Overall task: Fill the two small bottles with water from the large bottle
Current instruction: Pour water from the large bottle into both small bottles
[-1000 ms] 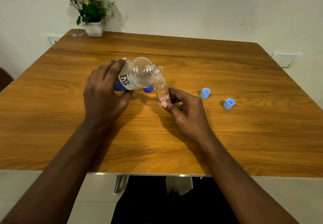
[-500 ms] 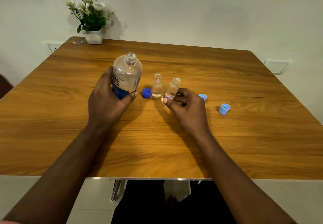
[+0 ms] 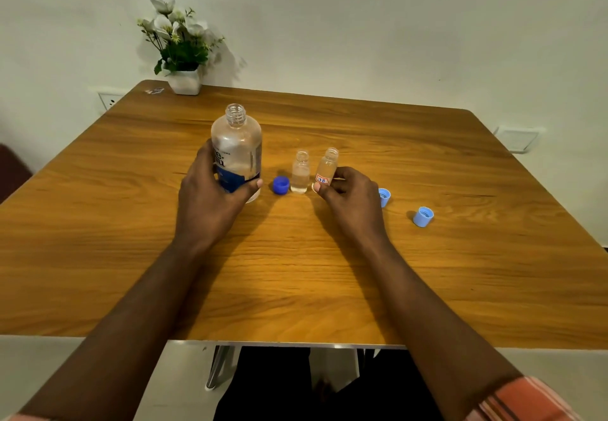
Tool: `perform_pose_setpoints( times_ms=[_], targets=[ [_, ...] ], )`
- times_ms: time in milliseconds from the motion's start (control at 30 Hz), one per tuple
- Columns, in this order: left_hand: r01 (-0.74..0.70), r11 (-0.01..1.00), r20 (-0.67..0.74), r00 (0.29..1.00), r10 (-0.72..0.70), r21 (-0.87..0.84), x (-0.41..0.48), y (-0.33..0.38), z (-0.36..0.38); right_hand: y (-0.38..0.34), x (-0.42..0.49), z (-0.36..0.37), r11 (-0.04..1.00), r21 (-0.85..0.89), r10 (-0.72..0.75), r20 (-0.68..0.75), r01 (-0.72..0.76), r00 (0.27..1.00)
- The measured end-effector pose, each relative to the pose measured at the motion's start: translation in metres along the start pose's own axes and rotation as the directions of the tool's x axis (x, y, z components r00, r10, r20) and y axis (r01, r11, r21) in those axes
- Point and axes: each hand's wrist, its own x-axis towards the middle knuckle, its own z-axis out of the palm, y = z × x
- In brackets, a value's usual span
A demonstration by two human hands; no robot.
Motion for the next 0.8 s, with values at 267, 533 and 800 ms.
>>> perform_pose_setpoints(
  times_ms=[267, 533, 800],
  targets=[
    [0.023, 1.0, 0.001, 1.0, -0.023, 0.002, 0.0, 0.003, 0.0, 0.001, 0.0, 0.002, 0.998, -0.066, -0.002, -0.012, 0.001, 1.0],
    [0.035, 0.999, 0.05, 0.998, -0.036, 0.015, -0.003, 0.004, -0.003, 0.001, 0.0, 0.005, 0.988, -0.157, 0.001, -0.016, -0.003, 1.0],
    [0.145, 0.989, 0.025, 0.989, -0.145, 0.027, -0.017, 0.011, -0.006, -0.004, -0.004, 0.007, 0.985, -0.168, 0.018, -0.033, -0.024, 0.999]
  ],
)
